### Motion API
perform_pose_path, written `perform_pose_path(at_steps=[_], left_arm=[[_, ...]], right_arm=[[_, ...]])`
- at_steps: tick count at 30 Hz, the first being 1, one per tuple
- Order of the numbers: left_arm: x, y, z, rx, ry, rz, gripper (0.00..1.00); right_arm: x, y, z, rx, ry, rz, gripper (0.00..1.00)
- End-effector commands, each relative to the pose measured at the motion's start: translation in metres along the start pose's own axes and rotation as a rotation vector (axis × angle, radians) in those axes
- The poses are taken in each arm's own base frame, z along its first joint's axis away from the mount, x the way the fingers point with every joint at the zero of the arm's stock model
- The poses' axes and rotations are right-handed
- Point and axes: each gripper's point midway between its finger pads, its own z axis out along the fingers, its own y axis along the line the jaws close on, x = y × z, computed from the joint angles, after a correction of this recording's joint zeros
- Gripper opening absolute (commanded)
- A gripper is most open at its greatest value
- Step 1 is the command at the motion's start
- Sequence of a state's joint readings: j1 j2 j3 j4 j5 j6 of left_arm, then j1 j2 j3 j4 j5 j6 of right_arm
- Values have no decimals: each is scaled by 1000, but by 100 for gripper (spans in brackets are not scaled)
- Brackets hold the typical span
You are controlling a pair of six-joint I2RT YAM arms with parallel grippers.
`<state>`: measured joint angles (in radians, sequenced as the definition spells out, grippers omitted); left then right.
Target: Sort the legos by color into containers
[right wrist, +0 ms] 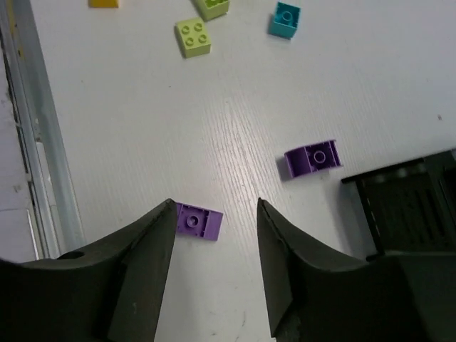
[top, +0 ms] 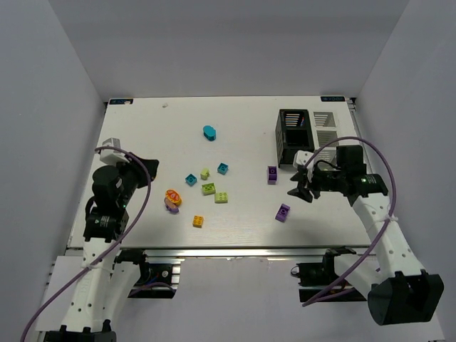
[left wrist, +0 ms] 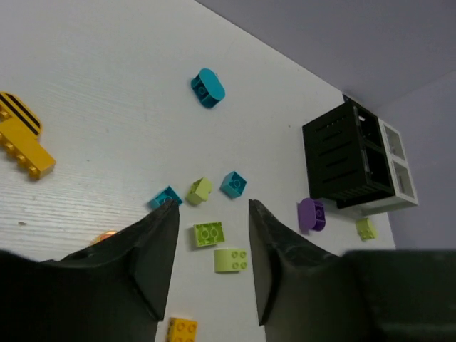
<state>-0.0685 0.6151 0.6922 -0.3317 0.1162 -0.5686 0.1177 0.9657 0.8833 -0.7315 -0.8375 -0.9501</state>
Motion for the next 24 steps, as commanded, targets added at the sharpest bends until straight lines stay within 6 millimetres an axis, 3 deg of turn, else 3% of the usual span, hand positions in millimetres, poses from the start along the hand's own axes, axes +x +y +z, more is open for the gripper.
perform_pose_path(at_steps=[1, 3, 4, 5, 13, 14, 15, 17, 20, 22, 24], left_arm=[[14, -4, 9, 30, 64, -68, 60], [17, -4, 13, 23, 84, -95, 72], [18, -2, 17, 9, 95, -105, 79], [18, -3, 18, 9, 100, -119, 82], [23, 2, 34, -36, 166, -126, 87], [24, 2, 35, -36, 174, -127, 87], [26, 3, 37, -41, 183, -127, 87], [31, 5, 37, -42, 200, -115, 87], [36, 6, 33, -36, 228, -94, 86], [37, 2, 30, -16, 237, -85, 86], [41, 0, 27, 9, 239, -92, 85]], right_arm=[[-1, -3, 19, -64, -23, 0, 48], [8, -9, 30, -83, 27, 48, 59], [5, -14, 33, -81, 40, 61, 70], [14, -18, 42, -79, 92, 84, 89], [27, -56, 70, 78, 217, 139, 89], [35, -61, 77, 104, 249, 188, 87], [36, -75, 74, 213, 294, 320, 85], [42, -83, 74, 276, 348, 445, 82], [39, -72, 66, 305, 351, 481, 86], [51, -57, 62, 278, 407, 503, 89], [62, -60, 58, 337, 446, 534, 89]])
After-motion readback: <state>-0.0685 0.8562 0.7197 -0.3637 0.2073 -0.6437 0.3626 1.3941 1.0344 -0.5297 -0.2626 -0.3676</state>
